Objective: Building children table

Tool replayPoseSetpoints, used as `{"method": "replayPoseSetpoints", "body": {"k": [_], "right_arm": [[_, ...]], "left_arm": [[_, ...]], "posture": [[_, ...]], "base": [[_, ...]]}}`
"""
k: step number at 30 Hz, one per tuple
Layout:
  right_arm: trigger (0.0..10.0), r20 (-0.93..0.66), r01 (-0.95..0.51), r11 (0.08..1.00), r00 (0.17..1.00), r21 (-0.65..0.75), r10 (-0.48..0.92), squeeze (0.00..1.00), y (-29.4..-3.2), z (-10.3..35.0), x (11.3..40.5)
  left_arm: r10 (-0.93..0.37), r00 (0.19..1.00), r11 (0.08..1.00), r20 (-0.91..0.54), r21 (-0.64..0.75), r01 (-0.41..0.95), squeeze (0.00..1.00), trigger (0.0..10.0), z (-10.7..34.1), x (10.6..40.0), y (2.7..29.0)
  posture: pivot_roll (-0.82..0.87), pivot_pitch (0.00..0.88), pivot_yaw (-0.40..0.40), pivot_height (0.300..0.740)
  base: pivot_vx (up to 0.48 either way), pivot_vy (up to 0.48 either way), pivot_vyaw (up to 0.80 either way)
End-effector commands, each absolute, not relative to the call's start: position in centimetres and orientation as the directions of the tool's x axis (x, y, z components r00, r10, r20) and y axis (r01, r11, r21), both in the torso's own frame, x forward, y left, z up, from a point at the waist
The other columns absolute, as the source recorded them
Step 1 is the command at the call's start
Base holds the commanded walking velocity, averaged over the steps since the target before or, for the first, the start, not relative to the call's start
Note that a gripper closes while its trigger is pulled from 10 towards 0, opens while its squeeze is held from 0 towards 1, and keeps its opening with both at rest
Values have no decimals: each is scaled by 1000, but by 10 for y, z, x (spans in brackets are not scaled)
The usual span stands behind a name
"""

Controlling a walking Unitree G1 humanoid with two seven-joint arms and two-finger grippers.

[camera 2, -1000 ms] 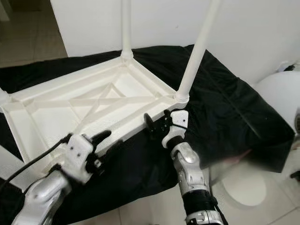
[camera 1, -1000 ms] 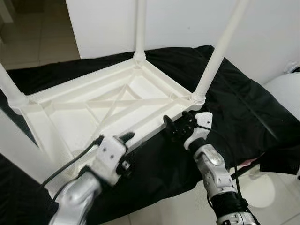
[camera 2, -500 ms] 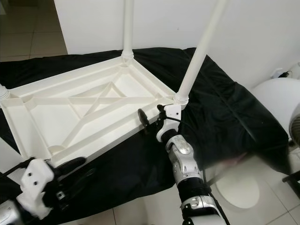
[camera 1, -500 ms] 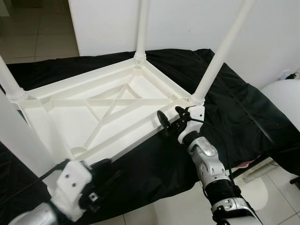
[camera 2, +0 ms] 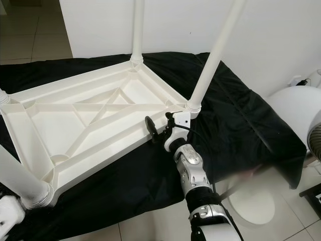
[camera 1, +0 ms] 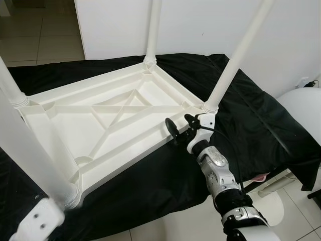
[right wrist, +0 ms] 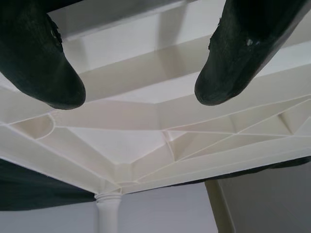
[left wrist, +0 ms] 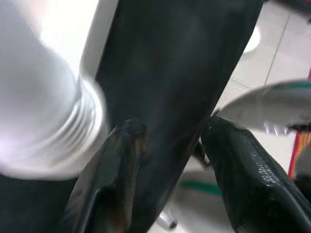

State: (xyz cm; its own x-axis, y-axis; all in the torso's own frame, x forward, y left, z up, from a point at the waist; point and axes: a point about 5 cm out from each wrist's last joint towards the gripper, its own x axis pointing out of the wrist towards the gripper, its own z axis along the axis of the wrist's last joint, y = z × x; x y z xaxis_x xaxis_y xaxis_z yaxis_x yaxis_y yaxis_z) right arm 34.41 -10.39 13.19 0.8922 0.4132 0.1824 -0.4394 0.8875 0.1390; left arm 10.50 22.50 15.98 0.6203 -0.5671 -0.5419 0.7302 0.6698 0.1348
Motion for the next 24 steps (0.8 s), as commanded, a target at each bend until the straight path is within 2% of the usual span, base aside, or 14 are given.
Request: {"method": "replayPoseSetpoints", "body": {"k": [1, 2, 4, 6, 8, 10, 12, 14, 15, 18, 20, 23, 24], "right_arm": [[10000, 191, -440, 889, 890, 130, 413, 0, -105, 133, 345], [10000, 191, -440, 889, 890, 130, 413, 0, -105, 133, 345], [10000, 193, -443, 887, 889, 132, 415, 0, -104, 133, 346], [10000, 193, -443, 887, 889, 132, 416, 0, -104, 132, 346], [10000, 192, -440, 888, 890, 134, 413, 0, -105, 131, 346], [10000, 189, -434, 891, 894, 136, 407, 0, -106, 129, 345], [10000, 188, -432, 892, 895, 136, 405, 0, -107, 128, 344], [10000, 184, -425, 894, 899, 142, 398, 0, -107, 125, 342], [10000, 184, -425, 894, 899, 142, 398, 0, -107, 125, 342], [10000, 174, -400, 903, 911, 154, 374, 0, -108, 120, 339], [10000, 167, -384, 911, 918, 152, 359, 0, -109, 119, 339], [10000, 145, -261, 954, 960, 148, 240, 0, -116, 116, 340], [10000, 145, -261, 954, 960, 148, 240, 0, -116, 116, 340]], "left_arm": [[-550, 612, 668, -568, 141, 731, 0, 10000, 163, 103, 233], [-550, 612, 668, -568, 141, 731, 0, 10000, 163, 103, 233], [-441, 669, 715, -598, 216, 665, 0, 10000, 172, 104, 263], [-404, 697, 730, -593, 250, 636, 0, 10000, 177, 105, 272], [-326, 798, 769, -507, 349, 535, 0, 10000, 189, 120, 288], [-260, 862, 796, -435, 409, 446, 0, 10000, 199, 131, 298], [-245, 873, 798, -423, 424, 429, 0, 10000, 201, 133, 301], [-182, 926, 802, -330, 495, 334, 0, 10000, 210, 145, 309], [-182, 926, 802, -330, 495, 334, 0, 10000, 210, 145, 309], [-149, 969, 827, -195, 512, 230, 0, 10000, 220, 159, 311], [-157, 972, 843, -175, 489, 225, 0, 10000, 220, 161, 309], [-212, 965, 869, -153, 423, 258, 0, 10000, 214, 166, 298], [-212, 965, 869, -153, 423, 258, 0, 10000, 214, 166, 298]], "posture": [[255, 81, -112, 740], [255, 81, -112, 740], [254, 83, -109, 740], [254, 83, -109, 740], [249, 84, -106, 740], [244, 85, -105, 740], [244, 85, -105, 740], [234, 87, -99, 740], [234, 87, -99, 740], [221, 89, -95, 740], [216, 89, -93, 740], [212, 88, -91, 740], [212, 88, -91, 740]], "base": [[0, 0, 0], [0, 0, 0], [0, 0, 0], [0, 0, 0], [0, 0, 0], [0, 0, 0], [0, 0, 0], [0, 0, 0], [0, 0, 0], [0, 0, 0], [0, 0, 0], [0, 0, 0], [0, 0, 0]]}}
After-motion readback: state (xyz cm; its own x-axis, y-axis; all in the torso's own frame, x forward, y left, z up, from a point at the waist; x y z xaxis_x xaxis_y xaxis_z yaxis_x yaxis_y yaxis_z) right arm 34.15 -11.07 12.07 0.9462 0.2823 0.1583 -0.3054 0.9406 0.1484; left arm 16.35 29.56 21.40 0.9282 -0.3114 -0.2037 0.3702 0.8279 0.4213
